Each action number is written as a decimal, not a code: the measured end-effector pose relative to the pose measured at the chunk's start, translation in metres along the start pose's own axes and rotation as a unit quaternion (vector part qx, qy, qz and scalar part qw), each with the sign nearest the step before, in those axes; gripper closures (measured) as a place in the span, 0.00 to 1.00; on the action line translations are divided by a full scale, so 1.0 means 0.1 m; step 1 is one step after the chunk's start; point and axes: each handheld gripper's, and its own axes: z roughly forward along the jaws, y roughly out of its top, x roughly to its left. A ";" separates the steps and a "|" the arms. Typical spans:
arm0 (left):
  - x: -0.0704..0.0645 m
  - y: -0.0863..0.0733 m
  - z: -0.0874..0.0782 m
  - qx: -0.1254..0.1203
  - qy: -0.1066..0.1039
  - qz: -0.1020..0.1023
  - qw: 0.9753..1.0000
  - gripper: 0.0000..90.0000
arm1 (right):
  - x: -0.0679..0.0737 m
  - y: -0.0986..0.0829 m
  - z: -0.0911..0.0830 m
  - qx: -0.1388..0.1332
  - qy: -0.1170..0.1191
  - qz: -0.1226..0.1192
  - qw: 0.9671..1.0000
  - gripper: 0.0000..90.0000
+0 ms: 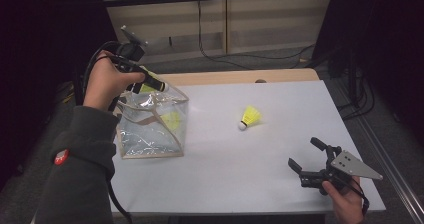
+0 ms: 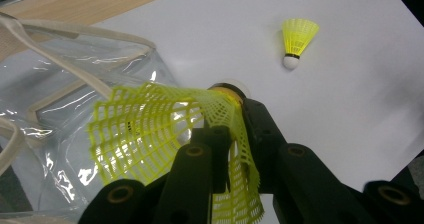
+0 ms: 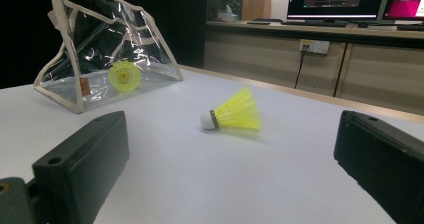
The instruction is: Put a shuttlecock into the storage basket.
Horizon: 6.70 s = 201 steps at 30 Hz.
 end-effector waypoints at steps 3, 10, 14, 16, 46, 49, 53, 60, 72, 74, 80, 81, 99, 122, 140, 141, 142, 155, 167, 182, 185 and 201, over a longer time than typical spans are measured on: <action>0.02 -0.01 -0.02 -0.001 0.003 0.003 1.000 0.91 | 0.00 0.00 0.00 -0.001 0.000 0.000 1.000 0.01; 0.05 -0.02 -0.06 -0.003 0.007 -0.006 1.000 0.91 | 0.00 0.00 0.00 -0.001 -0.001 0.001 1.000 0.01; 0.07 -0.03 -0.07 -0.004 0.009 -0.006 1.000 0.91 | 0.00 0.00 0.00 -0.001 -0.001 0.001 1.000 0.01; 0.08 -0.03 -0.09 -0.003 0.011 -0.005 1.000 0.91 | 0.00 0.00 0.00 -0.001 -0.001 0.000 1.000 0.01; 0.30 -0.14 -0.17 0.000 0.045 -0.033 0.998 0.91 | 0.01 0.00 0.00 -0.001 0.000 0.001 1.000 0.01; 0.34 -0.16 -0.13 0.005 0.054 -0.034 0.998 0.91 | 0.00 0.00 0.00 -0.001 0.000 0.000 1.000 0.01; 0.39 -0.19 -0.09 0.008 0.061 -0.048 0.997 0.91 | 0.00 0.00 0.00 0.000 0.000 0.000 1.000 0.01; 0.48 -0.21 -0.05 0.013 0.073 -0.054 0.996 0.91 | 0.00 0.00 0.00 0.000 0.000 0.000 1.000 0.01; 0.59 -0.23 0.04 0.016 0.089 -0.054 0.994 0.91 | 0.00 -0.01 0.00 0.000 0.000 0.000 1.000 0.01; 0.60 -0.22 0.06 0.018 0.092 -0.056 0.994 0.91 | 0.01 0.00 0.00 -0.001 0.001 -0.001 1.000 0.01; 0.63 -0.21 0.08 0.019 0.105 -0.057 0.993 0.91 | 0.00 0.00 0.00 0.000 0.000 -0.001 1.000 0.01; 0.64 -0.21 0.08 0.018 0.105 -0.059 0.993 0.91 | 0.01 -0.01 0.00 0.000 0.000 0.001 1.000 0.01; 0.68 -0.15 0.19 0.020 0.114 -0.069 0.991 0.91 | 0.00 -0.01 0.00 0.000 0.001 0.000 1.000 0.01; 0.74 -0.17 0.31 0.015 0.118 -0.074 0.990 0.91 | 0.00 -0.01 0.00 0.000 0.002 -0.001 1.000 0.01; 0.77 -0.19 0.41 0.011 0.119 -0.075 0.990 0.91 | 0.01 -0.01 -0.01 0.001 0.002 0.000 1.000 0.01; 0.78 -0.19 0.42 0.011 0.119 -0.073 0.990 0.91 | 0.01 -0.01 -0.01 0.001 0.002 0.000 1.000 0.01; 0.78 -0.19 0.43 0.011 0.120 -0.072 0.990 0.91 | 0.01 0.00 -0.01 0.000 0.002 0.000 1.000 0.01; 0.84 -0.22 0.47 0.009 0.124 -0.082 0.989 0.90 | 0.01 -0.01 -0.01 0.000 0.001 0.001 1.000 0.01; 0.88 -0.21 0.53 0.004 0.132 -0.085 0.988 0.90 | 0.01 0.00 -0.01 -0.001 0.002 0.000 1.000 0.01; 0.90 -0.18 0.58 -0.013 0.139 -0.082 0.987 0.88 | 0.00 -0.01 -0.02 0.000 0.002 0.000 1.000 0.01; 0.90 -0.18 0.57 -0.015 0.137 -0.080 0.987 0.88 | 0.00 -0.01 -0.02 0.000 0.002 0.000 1.000 0.01; 0.88 -0.15 0.63 -0.038 0.129 -0.064 0.989 0.81 | 0.00 -0.01 -0.01 0.002 0.002 0.001 1.000 0.01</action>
